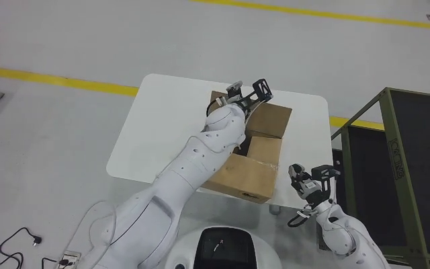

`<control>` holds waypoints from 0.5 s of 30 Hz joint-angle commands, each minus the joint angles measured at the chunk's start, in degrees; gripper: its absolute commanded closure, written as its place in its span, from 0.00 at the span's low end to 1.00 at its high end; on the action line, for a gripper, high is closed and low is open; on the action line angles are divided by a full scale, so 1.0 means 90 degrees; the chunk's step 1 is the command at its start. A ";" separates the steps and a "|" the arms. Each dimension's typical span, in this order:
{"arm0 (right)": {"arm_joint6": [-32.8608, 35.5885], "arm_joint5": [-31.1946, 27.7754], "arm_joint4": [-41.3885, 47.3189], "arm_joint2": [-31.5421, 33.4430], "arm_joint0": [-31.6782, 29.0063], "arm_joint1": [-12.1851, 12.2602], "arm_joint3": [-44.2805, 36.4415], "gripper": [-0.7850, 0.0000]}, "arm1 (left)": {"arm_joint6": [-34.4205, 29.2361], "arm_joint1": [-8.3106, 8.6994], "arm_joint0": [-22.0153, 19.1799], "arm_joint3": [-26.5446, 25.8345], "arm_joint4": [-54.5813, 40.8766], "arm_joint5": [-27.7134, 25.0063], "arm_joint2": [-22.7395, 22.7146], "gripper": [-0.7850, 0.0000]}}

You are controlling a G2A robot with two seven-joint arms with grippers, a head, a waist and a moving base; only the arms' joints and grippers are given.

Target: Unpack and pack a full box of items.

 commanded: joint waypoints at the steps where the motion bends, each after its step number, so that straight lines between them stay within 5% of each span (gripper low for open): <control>1: -0.0017 0.0070 0.0026 0.0019 -0.0028 -0.0002 -0.0017 0.94 | 0.0027 -0.0083 -0.0081 0.0216 -0.0110 0.0120 0.0001 0.00; 15: -0.0117 0.0157 0.0035 0.0138 -0.0194 0.0006 -0.0182 0.86 | 0.0295 -0.0490 -0.0254 0.1204 -0.0286 0.0644 0.0143 0.00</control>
